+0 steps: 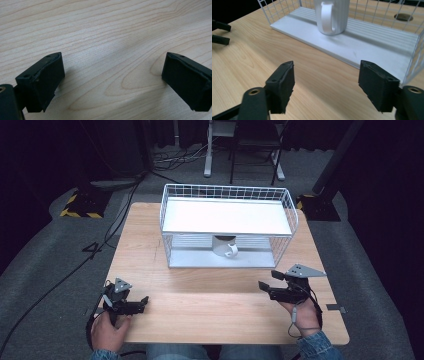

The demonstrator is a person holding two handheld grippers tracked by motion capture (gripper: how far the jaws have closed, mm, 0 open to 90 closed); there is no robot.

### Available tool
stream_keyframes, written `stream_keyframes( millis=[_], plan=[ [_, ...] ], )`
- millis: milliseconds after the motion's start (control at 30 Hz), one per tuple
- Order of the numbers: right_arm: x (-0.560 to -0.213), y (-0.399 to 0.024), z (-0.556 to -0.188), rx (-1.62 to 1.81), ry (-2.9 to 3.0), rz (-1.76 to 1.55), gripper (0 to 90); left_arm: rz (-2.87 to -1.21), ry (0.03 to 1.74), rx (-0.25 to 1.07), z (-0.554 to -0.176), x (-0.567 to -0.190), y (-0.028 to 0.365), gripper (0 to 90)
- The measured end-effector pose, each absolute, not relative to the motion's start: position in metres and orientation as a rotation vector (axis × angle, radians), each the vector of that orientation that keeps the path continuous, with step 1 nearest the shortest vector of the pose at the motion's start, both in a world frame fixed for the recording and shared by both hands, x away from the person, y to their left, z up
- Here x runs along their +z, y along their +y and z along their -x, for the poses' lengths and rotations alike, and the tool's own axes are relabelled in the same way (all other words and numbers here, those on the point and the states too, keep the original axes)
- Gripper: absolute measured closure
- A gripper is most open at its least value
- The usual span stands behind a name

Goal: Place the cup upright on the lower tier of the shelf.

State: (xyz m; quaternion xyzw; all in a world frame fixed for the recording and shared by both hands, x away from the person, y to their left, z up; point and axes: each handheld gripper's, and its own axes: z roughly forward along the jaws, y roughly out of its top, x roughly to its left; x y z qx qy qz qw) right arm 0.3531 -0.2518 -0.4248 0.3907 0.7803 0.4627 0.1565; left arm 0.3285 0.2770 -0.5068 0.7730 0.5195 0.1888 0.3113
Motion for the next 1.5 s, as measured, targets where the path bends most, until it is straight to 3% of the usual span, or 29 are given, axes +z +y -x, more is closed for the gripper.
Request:
stream_keyframes(
  millis=[367, 1033, 1500],
  plan=[
    [-0.449, -0.282, -0.346, 1.276, 2.254, -1.161, 15.5, -2.045, 1.366, 0.500, -0.329, -0.507, 0.277, 4.8],
    [-0.504, -0.307, -0.344, 1.117, 2.304, -1.230, 13.1, -2.042, 1.370, 0.499, -0.329, -0.507, 0.277, 4.8],
    [-0.505, -0.297, -0.340, 0.999, 2.306, -1.163, 12.9, -2.043, 1.369, 0.499, -0.329, -0.507, 0.277, 4.8]
  ],
)
